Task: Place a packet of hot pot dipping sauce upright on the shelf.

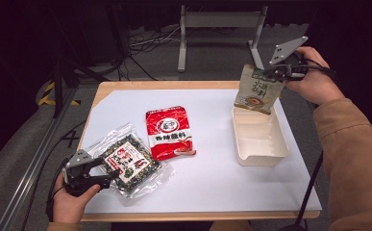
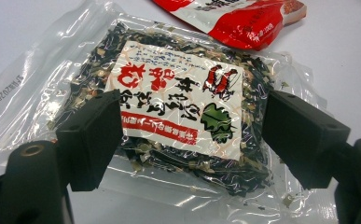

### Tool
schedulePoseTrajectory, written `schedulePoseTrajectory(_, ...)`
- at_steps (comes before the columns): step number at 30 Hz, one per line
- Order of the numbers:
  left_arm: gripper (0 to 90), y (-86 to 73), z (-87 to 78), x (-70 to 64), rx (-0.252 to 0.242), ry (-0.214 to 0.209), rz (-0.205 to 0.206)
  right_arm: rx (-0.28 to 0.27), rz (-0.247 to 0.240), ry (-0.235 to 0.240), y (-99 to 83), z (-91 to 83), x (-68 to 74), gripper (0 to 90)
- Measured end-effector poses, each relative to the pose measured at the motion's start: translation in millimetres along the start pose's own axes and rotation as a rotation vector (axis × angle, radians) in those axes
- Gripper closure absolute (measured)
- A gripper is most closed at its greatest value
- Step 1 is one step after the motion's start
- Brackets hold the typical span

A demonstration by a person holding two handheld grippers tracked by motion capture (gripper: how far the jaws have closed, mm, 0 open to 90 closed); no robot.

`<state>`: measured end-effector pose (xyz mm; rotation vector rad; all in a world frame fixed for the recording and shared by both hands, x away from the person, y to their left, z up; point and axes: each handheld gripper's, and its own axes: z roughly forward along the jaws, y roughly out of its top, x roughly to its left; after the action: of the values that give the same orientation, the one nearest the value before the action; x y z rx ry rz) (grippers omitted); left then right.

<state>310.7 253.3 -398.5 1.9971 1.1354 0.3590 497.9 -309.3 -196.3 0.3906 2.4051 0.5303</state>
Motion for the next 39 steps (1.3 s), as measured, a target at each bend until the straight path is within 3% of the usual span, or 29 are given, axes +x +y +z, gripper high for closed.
schedulePoseTrajectory(5, 20.9, -1.1, -1.1, 0.0, -0.002, -0.001, -0.009, 0.013, 0.0, -0.004, -1.6, 3.0, -0.9, 90.0)
schedulePoseTrajectory(13, 20.9, -0.2, 1.4, 0.0, 0.001, -0.003, -0.005, 0.006, 0.041, -0.009, -8.2, 12.0, -3.0, 90.0)
schedulePoseTrajectory(22, 20.9, 1.0, 4.8, -0.3, 0.005, -0.008, -0.002, 0.028, 0.023, -0.006, -12.0, 24.6, -1.0, 90.0)
schedulePoseTrajectory(26, 20.9, 1.3, 4.7, -0.4, 0.003, -0.007, 0.001, 0.016, 0.05, -0.013, -14.2, 26.5, -2.7, 90.0)
schedulePoseTrajectory(39, 20.9, 0.5, 3.6, 0.2, 0.001, -0.005, 0.0, 0.028, 0.028, -0.012, -13.7, 31.6, -0.5, 90.0)
